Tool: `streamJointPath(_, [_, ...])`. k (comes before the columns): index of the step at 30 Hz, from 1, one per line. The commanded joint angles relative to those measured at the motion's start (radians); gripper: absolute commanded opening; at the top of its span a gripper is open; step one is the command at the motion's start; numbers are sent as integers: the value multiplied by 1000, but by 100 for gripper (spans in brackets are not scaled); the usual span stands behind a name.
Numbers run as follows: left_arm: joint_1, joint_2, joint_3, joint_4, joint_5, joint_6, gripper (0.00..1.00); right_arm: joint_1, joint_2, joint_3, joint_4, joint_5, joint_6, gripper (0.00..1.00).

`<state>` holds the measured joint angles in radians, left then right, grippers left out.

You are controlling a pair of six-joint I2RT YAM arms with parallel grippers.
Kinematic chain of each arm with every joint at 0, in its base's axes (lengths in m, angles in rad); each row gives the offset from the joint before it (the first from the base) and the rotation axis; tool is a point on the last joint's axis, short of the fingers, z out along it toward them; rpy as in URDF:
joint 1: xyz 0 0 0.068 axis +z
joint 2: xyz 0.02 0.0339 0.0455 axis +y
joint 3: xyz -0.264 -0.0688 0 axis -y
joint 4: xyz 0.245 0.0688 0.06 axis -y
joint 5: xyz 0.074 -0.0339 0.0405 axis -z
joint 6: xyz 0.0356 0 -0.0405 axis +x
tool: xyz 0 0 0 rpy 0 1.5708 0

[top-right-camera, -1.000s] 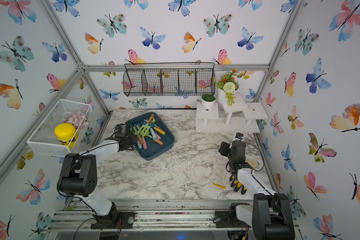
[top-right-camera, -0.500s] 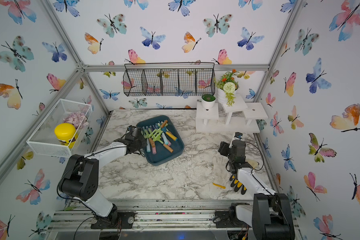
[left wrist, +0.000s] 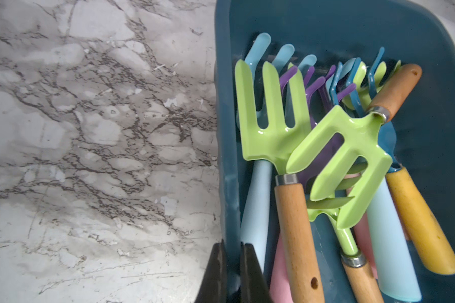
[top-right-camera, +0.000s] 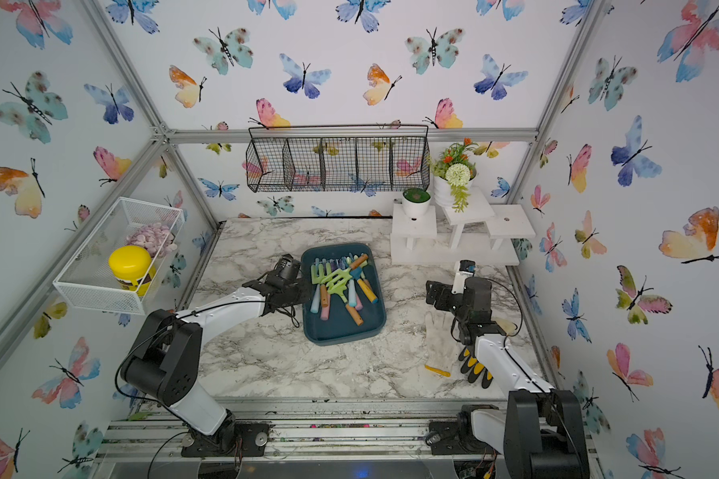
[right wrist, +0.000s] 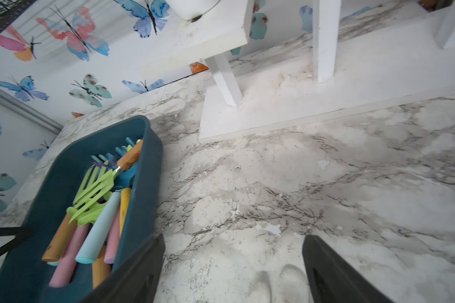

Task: Take the hand rake out of the storage box
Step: Move the storage box to the center of the board.

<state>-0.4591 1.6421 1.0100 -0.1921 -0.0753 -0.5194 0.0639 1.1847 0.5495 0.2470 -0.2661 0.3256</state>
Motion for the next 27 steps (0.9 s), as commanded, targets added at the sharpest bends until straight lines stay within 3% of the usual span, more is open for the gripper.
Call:
streamJointPath(1, [-26, -43, -23, 2, 59, 85, 0, -6, 3, 30, -22, -128, -14, 89])
streamJointPath(11, [-31, -106, -62, -6, 49, 161, 0, -5, 70, 155, -152, -322, -47, 84])
streamJointPath(27, [-33, -87, -90, 19, 75, 241, 0, -4, 56, 193, -244, -443, -53, 84])
